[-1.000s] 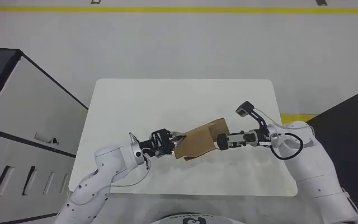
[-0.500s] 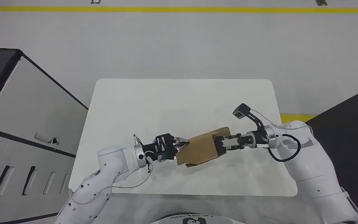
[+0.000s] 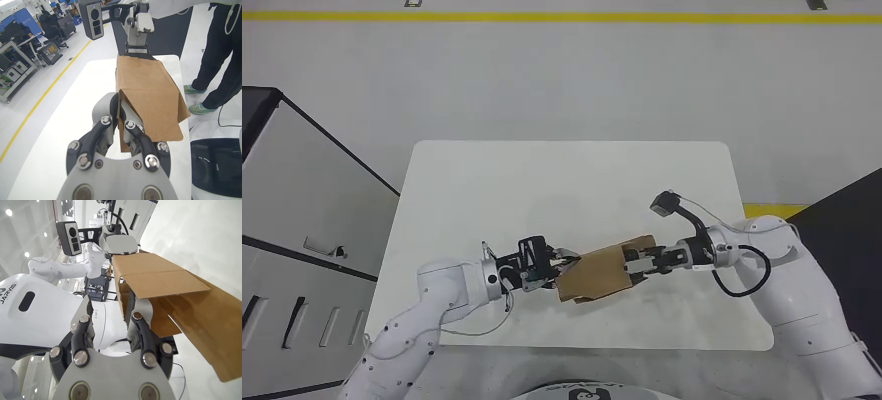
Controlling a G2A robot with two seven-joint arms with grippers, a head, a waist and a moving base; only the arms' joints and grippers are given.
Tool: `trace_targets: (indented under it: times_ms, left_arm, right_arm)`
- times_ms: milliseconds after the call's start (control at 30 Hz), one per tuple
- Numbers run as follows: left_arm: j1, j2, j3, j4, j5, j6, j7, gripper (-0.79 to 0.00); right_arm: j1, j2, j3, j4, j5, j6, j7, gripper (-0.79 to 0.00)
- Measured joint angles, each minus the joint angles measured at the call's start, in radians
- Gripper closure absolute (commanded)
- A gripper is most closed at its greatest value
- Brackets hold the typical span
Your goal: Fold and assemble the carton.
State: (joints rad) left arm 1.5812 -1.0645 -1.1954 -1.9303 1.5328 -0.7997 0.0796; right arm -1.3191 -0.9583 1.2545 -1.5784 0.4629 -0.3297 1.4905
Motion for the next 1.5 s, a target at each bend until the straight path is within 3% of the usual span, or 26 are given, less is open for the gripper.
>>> trace_targets:
  times_ms: [700,1067,1200,1267,1467,1500]
  left_arm:
    - [-0.081,-0.004,0.045,0.058,-0.166,-0.026,-0.07,0.0]
    - [-0.083,0.0,0.056,0.059,-0.165,-0.017,-0.07,0.0]
    - [-0.077,0.002,0.057,0.056,-0.157,-0.013,-0.07,0.0]
    - [-0.075,0.003,0.057,0.055,-0.155,-0.012,-0.07,0.0]
    - [-0.073,0.006,0.06,0.055,-0.154,-0.012,-0.07,0.0]
    - [-0.074,0.006,0.061,0.054,-0.152,-0.011,-0.071,-0.166]
  right_arm:
    - [-0.023,0.042,-0.017,-0.029,0.0,-0.076,-0.076,-0.188]
    - [-0.019,0.058,-0.048,-0.04,0.005,-0.106,-0.106,-0.175]
    - [-0.016,0.063,-0.062,-0.04,0.011,-0.115,-0.115,-0.117]
    - [-0.014,0.065,-0.067,-0.039,0.015,-0.118,-0.118,0.0]
    - [-0.011,0.071,-0.081,-0.026,0.035,-0.125,-0.125,0.0]
    - [-0.011,0.072,-0.084,-0.021,0.041,-0.124,-0.124,0.0]
